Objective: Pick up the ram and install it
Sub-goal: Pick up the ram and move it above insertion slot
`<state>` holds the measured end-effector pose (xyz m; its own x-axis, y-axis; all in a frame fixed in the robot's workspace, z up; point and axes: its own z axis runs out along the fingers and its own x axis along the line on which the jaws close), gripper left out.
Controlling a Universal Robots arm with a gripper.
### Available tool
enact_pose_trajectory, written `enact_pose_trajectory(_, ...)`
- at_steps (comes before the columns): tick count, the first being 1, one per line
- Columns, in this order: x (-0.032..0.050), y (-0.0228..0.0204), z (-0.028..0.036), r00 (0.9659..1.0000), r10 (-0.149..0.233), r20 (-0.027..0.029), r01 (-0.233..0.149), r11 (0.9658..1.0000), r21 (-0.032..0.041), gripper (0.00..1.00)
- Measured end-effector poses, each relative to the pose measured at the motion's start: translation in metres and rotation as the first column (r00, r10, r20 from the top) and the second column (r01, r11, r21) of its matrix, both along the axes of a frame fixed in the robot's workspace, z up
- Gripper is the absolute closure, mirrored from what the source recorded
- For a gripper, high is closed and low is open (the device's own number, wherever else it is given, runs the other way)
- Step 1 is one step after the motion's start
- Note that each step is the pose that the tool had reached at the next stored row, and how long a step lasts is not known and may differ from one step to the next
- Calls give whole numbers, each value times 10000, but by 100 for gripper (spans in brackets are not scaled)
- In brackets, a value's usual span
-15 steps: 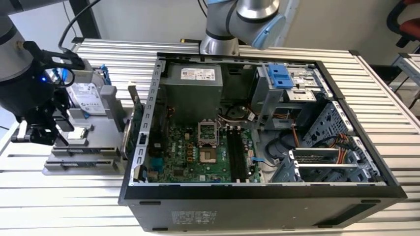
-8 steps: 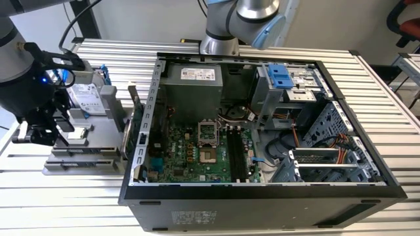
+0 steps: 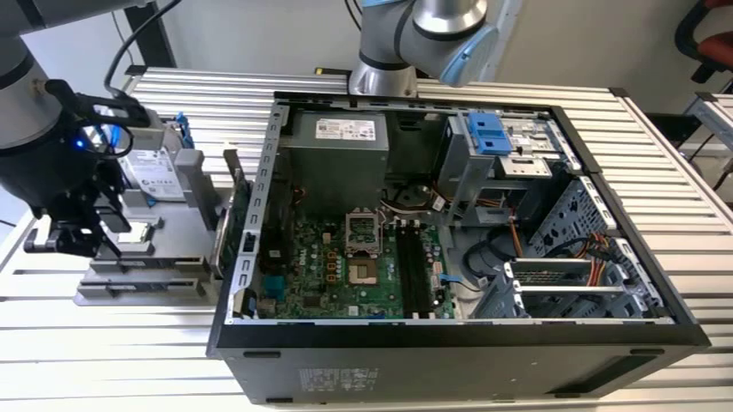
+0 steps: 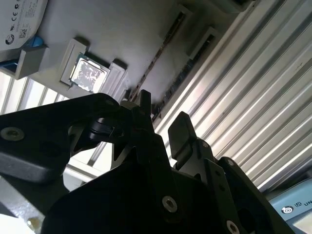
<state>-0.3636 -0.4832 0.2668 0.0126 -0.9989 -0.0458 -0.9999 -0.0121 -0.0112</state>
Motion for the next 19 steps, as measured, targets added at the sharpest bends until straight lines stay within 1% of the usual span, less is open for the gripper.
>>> enact_pose_trajectory(5,0,0,-30,10000,0,-5,0,10000,0,0)
enact_pose_trajectory(12,0,0,-39,10000,0,-4,0,10000,1,0)
enact_pose_trajectory(19,0,-1,-103,10000,-2,-8,2,10000,0,0)
